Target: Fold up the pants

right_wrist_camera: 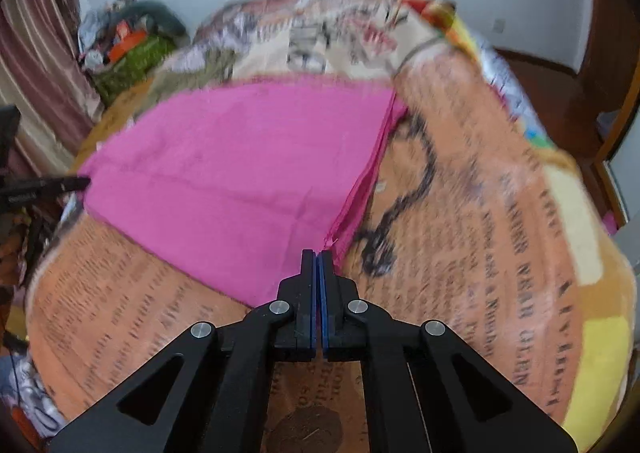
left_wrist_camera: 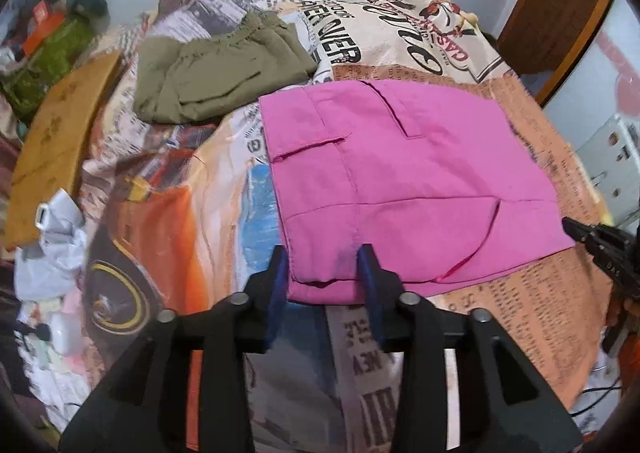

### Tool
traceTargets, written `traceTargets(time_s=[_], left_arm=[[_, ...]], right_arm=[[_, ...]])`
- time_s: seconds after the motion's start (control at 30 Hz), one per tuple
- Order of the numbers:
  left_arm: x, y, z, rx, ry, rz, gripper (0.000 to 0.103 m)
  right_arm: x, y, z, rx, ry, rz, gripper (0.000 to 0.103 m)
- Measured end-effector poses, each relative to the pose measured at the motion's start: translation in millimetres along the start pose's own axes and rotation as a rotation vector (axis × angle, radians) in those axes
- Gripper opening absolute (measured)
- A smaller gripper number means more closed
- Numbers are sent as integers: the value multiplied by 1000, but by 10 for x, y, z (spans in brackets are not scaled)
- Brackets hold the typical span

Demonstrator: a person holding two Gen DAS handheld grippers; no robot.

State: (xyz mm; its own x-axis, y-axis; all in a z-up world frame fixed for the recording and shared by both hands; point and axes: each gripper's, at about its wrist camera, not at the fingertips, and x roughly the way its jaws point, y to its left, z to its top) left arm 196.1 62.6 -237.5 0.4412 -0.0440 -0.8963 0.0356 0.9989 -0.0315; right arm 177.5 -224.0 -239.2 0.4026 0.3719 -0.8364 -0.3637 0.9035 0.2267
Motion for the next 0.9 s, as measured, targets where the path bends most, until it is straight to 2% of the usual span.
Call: traceTargets(time_s=[0.07,0.1,0.2,0.3,0.43,0.5,0.67,0.83,0.9], left_arm=[[-42,-16,-9,25,-21,40,60],[-51,-12,-7,31,-28,47,62],[-108,31,23,25,-40,45,62],[-213,41,106,15,-79,60,64],[-344,-86,252,43,-142,53,74],[-345,-170,303,55,-152,40,78],[-163,-432,339,103,-109,10,78],[111,-540,249,139,-34,26,79],[178,-511,203,145,-38,39,89]], right_arm=[[-19,31,34,-27,18,-16,1],[-40,34,54,-33,24,-19,1],[-121,48,115,-38,29,-33,2],[-269,89,208,-34,-24,-23,9],[-396,278,360,-63,-95,20,34],[-386,386,415,-79,-108,53,40],[-122,581,455,-88,-40,137,42],[137,592,385,-62,57,166,42],[143,578,367,-65,55,154,42]])
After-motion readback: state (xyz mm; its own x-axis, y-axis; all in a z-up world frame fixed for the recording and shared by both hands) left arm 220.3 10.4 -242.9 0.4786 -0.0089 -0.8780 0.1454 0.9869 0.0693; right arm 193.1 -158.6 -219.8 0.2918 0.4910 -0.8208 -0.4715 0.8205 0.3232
